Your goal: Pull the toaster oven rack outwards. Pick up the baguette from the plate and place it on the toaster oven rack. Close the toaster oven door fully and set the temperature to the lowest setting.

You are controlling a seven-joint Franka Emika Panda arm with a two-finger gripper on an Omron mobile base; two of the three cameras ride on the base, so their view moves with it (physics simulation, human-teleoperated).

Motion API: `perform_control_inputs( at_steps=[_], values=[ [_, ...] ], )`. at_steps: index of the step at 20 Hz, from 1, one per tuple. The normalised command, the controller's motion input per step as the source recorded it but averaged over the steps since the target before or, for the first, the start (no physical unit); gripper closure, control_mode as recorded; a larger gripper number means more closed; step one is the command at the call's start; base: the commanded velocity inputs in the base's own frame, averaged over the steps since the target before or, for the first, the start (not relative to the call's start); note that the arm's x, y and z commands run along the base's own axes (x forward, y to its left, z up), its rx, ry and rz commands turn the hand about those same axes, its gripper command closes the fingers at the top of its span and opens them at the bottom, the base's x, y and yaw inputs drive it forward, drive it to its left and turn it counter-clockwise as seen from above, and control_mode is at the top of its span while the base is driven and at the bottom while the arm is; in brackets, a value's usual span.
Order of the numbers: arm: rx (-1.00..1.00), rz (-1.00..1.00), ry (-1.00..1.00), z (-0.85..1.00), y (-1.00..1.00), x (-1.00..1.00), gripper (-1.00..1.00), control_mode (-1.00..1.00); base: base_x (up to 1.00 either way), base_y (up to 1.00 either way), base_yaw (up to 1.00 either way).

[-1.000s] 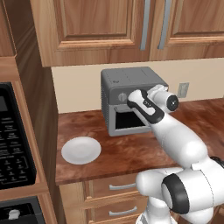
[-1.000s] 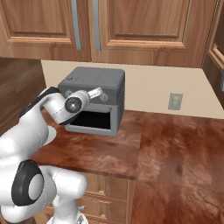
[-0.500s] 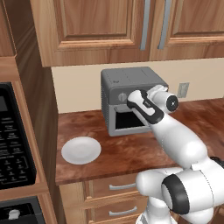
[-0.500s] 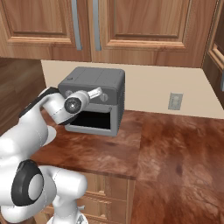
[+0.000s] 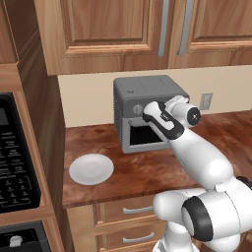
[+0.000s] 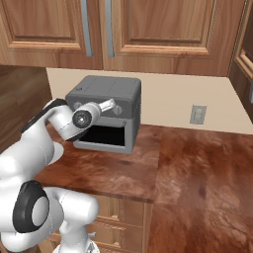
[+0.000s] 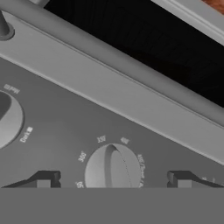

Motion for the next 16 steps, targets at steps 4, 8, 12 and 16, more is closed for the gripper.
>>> perform_control_inputs(
  at_steps=[4, 8, 12, 16],
  values=[
    [0.0, 0.0, 0.0, 0.0, 0.0, 0.0, -1.0, -1.0, 0.0, 0.0, 0.0],
    [0.0, 0.0, 0.0, 0.0, 0.0, 0.0, -1.0, -1.0, 0.0, 0.0, 0.0],
    [0.0, 0.0, 0.0, 0.0, 0.0, 0.0, -1.0, -1.0, 0.0, 0.0, 0.0],
    [0.0, 0.0, 0.0, 0.0, -0.07, 0.0, -1.0, -1.0, 0.0, 0.0, 0.0]
  ],
)
